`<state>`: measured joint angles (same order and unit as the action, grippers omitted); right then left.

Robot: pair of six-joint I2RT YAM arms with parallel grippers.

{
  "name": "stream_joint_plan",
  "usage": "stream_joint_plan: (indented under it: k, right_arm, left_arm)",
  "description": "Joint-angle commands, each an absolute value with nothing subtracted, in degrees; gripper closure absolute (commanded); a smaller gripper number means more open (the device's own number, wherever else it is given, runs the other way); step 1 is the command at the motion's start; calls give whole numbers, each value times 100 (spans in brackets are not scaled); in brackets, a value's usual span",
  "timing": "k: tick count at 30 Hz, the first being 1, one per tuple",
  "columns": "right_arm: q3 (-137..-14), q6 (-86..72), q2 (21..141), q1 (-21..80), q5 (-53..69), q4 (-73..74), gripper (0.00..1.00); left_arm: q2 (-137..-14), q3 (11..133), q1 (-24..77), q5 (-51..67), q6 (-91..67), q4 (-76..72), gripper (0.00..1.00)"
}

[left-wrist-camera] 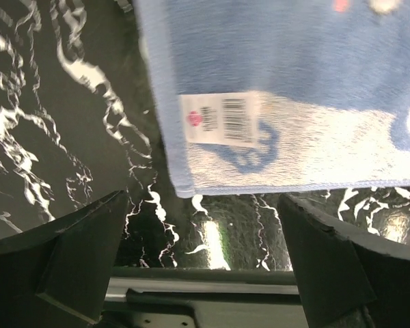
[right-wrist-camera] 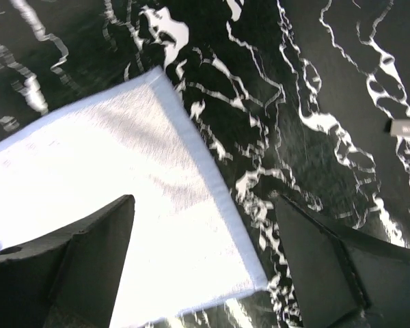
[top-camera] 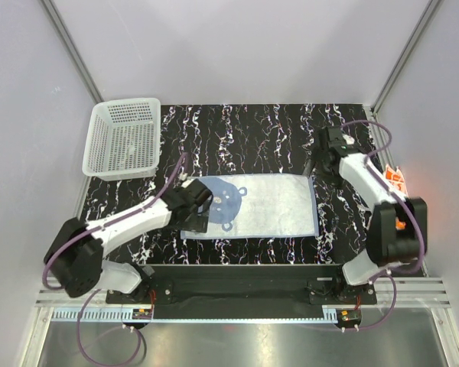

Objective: Roll the towels
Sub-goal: Flatten the towel, then fold the towel

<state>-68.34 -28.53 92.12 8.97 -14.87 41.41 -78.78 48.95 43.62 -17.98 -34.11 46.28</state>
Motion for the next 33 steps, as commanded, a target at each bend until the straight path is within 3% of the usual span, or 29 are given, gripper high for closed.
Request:
stream_joint_plan:
  k: [1,5,11,25,30,33]
  right_arm:
    - [-6365,-2935,8325,879,-1188,4211,9]
    - [-5521,-3277,7692,870,-599,4026,14]
    - [-4449,-3822,6760,870,-18,3841,20]
    - [-4307,-3858,6478,879,123,3937,23]
    - [-4158,-4060,6346,879,-132,3964,24]
    - [-4043,-4244,6319,879,-158,3999,29]
  left_arm:
    - [-7209,4431,3965,-1294,-3884,4018,5]
    - [-6374,3649,3289,-538,-4157,3184,9]
    - [-6284,3147,3147,-158,-4368,2691,14]
    - [-6477,2786,3024,-475,-4632,2540,36]
    - [-6521,2593,2997,-396,-4632,2347,49]
    - [-6487,2549,2962,-369,-4606,2303,64]
